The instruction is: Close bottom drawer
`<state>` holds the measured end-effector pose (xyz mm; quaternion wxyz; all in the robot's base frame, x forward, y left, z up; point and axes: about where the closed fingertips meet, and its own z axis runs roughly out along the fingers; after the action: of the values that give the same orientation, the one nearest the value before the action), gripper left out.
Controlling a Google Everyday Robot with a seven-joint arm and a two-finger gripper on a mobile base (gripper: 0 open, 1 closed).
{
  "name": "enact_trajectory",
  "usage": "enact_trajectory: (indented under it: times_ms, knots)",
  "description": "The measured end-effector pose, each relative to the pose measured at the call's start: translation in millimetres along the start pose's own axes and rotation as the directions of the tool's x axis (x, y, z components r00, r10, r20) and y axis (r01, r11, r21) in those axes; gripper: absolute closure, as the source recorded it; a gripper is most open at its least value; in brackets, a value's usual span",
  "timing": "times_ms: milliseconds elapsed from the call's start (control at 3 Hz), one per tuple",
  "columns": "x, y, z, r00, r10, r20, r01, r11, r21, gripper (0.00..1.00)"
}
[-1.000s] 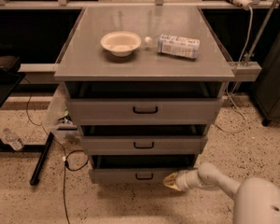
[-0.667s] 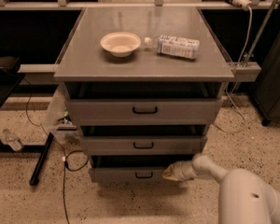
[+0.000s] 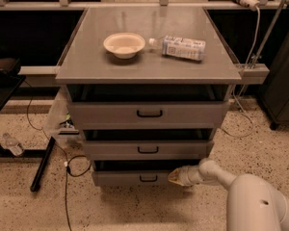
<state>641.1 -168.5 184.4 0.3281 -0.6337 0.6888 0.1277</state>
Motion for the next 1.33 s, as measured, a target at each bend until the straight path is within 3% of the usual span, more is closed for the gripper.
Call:
enact_trajectory:
  times_ms: [333,667,1000,1333]
  knots:
    - [-5,13,-6,1.000,-0.013,0.022,0.013,0.9998,-0.016,0.16]
    - [-3,45,-36,0.998,0.001,0.065,0.001,0.9995,-0.032,0.00]
    - [-3,45,-36,0.998,0.001,0.065,0.001,0.9995,-0.033,0.00]
    - [-3,49,-33,0.996,0.014,0.086,-0.011,0.9990,-0.044,0.18]
